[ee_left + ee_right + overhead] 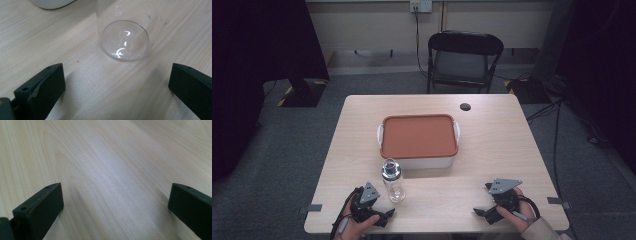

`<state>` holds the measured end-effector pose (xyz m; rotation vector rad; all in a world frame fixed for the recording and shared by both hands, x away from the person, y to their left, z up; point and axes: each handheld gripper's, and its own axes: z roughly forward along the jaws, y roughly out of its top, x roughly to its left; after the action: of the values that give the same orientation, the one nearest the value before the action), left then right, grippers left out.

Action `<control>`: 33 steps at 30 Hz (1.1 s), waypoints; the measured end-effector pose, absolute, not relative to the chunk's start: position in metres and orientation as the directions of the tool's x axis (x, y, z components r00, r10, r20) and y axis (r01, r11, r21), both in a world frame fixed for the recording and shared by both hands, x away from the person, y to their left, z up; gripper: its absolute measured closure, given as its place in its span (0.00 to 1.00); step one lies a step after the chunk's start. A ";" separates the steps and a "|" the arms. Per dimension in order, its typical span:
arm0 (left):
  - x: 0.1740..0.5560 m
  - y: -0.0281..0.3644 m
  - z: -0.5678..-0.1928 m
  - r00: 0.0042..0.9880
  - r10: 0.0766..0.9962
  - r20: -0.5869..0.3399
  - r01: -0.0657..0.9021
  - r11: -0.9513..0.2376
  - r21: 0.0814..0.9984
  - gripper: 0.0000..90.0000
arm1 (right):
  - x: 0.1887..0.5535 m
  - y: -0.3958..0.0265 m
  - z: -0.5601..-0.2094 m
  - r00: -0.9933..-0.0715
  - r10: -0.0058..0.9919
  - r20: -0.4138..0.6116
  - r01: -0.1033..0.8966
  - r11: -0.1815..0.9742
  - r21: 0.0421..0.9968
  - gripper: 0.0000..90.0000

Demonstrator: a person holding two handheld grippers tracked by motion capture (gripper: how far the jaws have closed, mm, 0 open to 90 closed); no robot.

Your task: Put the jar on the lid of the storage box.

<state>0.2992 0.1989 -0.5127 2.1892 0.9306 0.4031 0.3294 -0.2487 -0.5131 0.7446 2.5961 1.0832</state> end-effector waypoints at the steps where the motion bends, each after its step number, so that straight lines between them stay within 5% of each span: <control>1: 0.299 0.199 -0.513 0.690 0.724 0.008 0.500 -0.485 0.717 0.00 | 0.329 -0.249 -0.513 -0.844 0.536 -0.017 0.365 0.597 0.714 0.00; 33: 0.302 0.206 -0.508 0.614 0.782 -0.105 0.581 -0.357 0.731 0.03 | 0.329 -0.249 -0.513 -0.844 0.536 -0.017 0.365 0.597 0.714 0.00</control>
<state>0.3018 0.2055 -0.5078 2.0748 1.0695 0.3367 0.3294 -0.2487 -0.5131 0.7441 2.5963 1.0837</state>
